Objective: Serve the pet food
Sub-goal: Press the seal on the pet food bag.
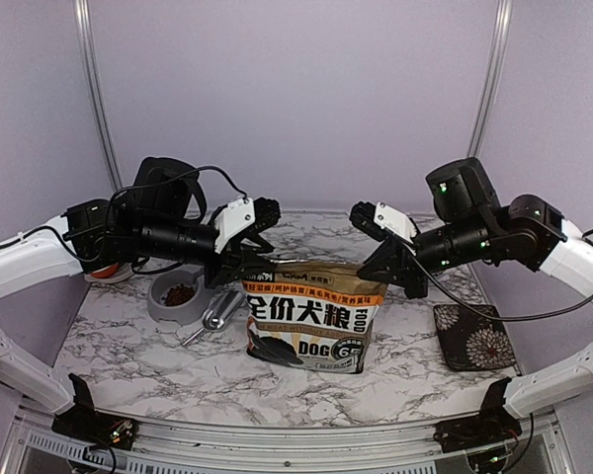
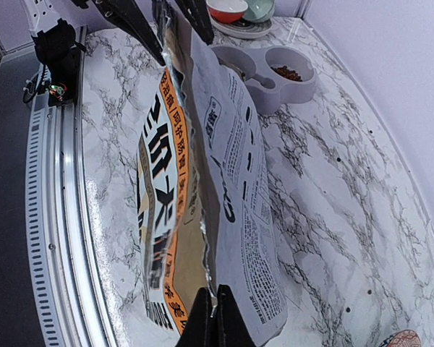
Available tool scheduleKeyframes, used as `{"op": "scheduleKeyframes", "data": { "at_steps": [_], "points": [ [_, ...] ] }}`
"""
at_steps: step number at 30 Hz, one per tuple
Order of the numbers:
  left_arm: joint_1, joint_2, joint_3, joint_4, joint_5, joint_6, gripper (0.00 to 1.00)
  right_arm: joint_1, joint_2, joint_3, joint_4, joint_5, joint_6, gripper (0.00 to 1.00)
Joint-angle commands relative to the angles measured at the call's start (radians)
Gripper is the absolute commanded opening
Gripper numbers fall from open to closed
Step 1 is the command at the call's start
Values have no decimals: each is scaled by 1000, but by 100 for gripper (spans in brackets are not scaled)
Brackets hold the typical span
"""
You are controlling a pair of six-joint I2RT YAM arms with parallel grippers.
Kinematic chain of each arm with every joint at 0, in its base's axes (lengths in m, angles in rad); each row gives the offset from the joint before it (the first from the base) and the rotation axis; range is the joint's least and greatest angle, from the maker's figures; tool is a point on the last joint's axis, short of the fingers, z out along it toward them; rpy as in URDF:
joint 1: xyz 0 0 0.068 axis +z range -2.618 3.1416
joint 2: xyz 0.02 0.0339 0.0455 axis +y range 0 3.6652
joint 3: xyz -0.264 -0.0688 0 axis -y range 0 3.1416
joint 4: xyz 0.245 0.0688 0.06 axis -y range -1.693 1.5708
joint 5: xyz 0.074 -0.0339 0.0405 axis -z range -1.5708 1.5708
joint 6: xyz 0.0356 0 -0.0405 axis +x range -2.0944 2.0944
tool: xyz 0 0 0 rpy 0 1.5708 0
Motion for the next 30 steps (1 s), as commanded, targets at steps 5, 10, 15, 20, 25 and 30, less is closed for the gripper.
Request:
{"op": "scheduleKeyframes", "data": {
  "at_steps": [5, 10, 15, 20, 25, 30],
  "points": [
    [30, -27, -26, 0, -20, 44, 31, -30, -61, 11, -8, 27, -43, 0],
    [36, -30, -31, -1, -25, 59, 26, -44, -77, 3, -7, 16, -52, 0],
    [38, -40, -41, 0, -31, 84, 18, -84, -97, 22, -20, 16, -63, 0],
    [38, -54, -42, 7, -28, 91, 1, -96, -105, 34, -31, 25, -70, 0],
    [39, -80, -44, 16, -22, 82, 0, -103, -97, 48, -21, 44, -75, 2],
    [38, -73, -34, 16, -17, 60, 0, -101, 7, 125, -40, -6, -56, 47]
  ]
}}
